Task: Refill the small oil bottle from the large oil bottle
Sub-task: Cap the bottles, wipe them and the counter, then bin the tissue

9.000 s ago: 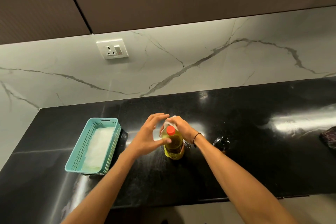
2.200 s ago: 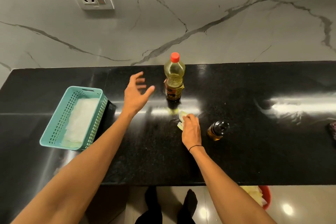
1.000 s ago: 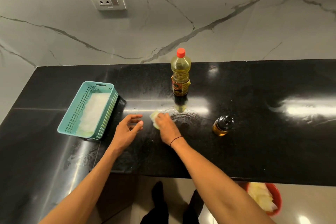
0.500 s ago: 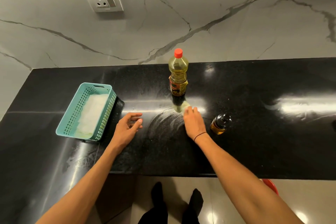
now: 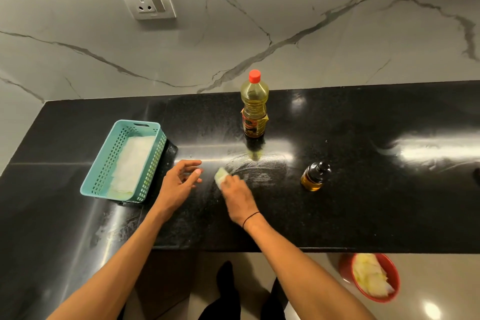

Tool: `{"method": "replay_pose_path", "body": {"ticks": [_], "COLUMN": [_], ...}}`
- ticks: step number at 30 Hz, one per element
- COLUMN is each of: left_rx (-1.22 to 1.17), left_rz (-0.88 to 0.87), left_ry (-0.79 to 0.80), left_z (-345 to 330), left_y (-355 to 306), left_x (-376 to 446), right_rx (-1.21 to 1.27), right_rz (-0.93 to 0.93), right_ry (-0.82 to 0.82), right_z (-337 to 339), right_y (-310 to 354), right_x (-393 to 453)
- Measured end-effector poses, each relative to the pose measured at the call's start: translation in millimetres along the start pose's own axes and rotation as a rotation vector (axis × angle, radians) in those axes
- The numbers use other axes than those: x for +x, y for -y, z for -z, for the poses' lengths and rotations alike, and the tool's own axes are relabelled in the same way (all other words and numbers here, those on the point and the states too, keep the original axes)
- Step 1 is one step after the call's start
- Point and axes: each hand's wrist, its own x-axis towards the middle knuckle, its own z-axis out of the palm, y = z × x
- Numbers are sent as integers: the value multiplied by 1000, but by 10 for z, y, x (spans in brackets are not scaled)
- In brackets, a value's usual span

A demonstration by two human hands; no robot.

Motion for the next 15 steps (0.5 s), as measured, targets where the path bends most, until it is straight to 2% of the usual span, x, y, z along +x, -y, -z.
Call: {"method": "replay_pose_path", "body": {"ticks": [3,5,7,11,15], "left_rx": [-4,-10,-14,-2,17], "left_rz": [-7,-7,-11,-19,-27], "left_ry": [-8,-13,-16,8,48], "left_z": [-4,-30,-69,-199,-325], "left_y": [-41,-76,-100,-129,-158], "left_x": [19,32,43,30,9], "right_rx": [-43,-88,-142,-244,-285], "right_rz": [319,402,404,203,-188], "right_ry": [54,74,47,13,36], "right_z": [-51,-45,0,188,411], "right_y": [86,-48,-309,-815,-920], "right_x": [-218,-449,-637,-581,-356]}}
